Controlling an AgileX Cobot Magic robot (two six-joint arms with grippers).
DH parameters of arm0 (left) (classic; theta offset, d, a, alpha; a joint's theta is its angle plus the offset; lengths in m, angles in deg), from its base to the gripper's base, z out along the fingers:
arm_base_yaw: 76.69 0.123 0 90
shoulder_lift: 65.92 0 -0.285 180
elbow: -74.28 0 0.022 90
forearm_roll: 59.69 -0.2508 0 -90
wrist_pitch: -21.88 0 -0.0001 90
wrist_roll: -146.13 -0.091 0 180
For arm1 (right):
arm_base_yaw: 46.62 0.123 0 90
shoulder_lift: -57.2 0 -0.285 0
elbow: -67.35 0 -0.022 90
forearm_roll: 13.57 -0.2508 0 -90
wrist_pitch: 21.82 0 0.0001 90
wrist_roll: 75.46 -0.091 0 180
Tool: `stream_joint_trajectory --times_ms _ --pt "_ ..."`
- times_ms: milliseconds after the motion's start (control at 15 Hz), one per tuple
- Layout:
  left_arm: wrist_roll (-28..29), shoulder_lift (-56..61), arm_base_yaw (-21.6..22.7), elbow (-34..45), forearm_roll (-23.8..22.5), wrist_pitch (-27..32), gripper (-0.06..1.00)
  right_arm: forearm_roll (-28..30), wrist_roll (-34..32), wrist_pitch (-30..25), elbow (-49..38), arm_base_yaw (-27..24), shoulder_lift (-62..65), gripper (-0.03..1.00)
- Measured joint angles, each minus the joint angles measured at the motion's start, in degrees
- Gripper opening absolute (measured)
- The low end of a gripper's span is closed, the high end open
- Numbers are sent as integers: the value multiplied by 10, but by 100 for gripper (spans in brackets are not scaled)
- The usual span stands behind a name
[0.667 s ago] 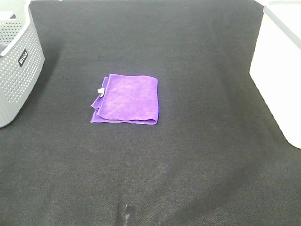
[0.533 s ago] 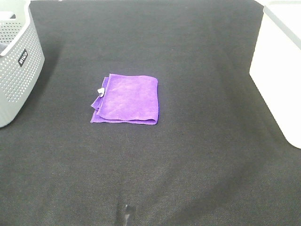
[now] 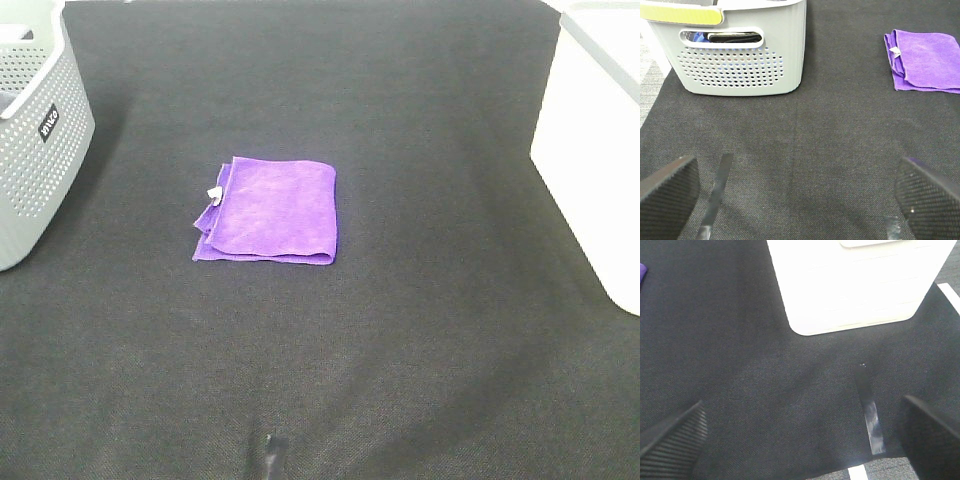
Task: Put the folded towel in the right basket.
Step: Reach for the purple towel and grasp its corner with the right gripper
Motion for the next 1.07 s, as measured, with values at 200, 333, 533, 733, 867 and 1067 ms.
stream_joint_trajectory --times_ms 200,333,533,733,867,1067 --pt "0 0 0 0 0 0 99 0 0 0 0 0 0 98" --pt "0 0 0 0 0 0 99 0 0 0 0 0 0 98" --pt "0 0 0 0 0 0 99 -11 15 0 0 0 0 98" --pt "0 0 0 0 0 0 99 -64 97 0 -1 0 0 98" --pt "0 0 0 0 0 0 99 -80 111 1 -2 0 0 98" --pt "0 0 0 0 0 0 99 -81 112 1 -2 0 0 98"
